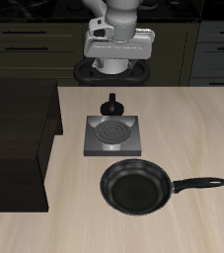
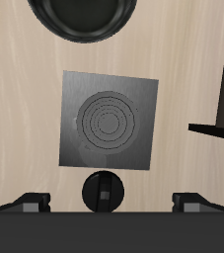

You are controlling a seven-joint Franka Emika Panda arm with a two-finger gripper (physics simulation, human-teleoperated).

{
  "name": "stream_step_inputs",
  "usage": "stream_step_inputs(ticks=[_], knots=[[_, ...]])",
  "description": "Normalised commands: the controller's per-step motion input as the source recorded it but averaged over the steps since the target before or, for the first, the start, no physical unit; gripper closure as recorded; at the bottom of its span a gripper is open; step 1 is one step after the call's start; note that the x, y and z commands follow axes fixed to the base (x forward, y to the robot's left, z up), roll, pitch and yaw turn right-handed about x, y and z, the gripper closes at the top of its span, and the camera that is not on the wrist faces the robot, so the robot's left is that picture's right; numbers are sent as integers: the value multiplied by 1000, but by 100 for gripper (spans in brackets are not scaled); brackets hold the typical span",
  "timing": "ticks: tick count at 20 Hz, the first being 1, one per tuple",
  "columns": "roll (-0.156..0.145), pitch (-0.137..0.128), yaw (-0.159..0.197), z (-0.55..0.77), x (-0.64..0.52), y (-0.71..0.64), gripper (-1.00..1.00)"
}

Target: Place the frypan on the flat stove

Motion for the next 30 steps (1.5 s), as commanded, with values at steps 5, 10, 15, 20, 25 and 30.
stream_step_inputs(ticks=[5, 10, 15, 20, 25, 30], knots=[[11, 20, -14, -7, 340, -36, -100], [-31, -44, 26, 76, 440, -87, -100], [-35, 7, -38, 30, 301, -106, -100], [-13, -6, 5, -6, 305, 3, -100], [-6, -5, 17, -45, 293, 40, -100], [-19, 6, -13, -82, 457, -62, -100]])
